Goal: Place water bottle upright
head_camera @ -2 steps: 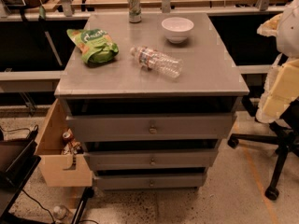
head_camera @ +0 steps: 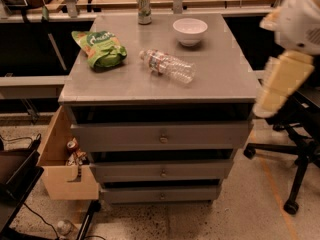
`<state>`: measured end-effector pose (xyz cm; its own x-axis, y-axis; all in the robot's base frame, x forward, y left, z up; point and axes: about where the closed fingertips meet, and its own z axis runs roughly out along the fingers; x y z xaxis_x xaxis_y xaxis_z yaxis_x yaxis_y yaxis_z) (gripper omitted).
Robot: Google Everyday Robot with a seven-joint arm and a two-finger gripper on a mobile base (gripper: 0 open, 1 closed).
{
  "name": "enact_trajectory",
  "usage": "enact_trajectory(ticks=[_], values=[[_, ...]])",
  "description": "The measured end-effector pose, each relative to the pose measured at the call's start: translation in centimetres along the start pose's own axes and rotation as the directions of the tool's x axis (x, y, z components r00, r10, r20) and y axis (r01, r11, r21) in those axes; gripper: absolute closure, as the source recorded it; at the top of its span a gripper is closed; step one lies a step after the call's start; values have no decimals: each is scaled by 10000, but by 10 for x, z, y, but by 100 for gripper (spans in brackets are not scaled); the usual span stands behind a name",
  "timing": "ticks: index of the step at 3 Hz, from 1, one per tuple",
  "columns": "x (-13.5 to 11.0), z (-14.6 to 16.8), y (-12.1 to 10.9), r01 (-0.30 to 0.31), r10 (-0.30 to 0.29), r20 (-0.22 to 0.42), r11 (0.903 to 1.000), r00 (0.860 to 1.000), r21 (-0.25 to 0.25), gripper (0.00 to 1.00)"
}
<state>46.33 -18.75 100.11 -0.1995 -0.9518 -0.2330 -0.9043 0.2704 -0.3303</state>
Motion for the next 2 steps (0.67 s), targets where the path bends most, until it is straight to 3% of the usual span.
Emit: enact_trajectory(ticks=[1,2], values=[[-52,20,-39,-294,297,-203,9995,9994,132,0],[-91,42,-86,-1184,1214,-1005,9924,9875,348,0]])
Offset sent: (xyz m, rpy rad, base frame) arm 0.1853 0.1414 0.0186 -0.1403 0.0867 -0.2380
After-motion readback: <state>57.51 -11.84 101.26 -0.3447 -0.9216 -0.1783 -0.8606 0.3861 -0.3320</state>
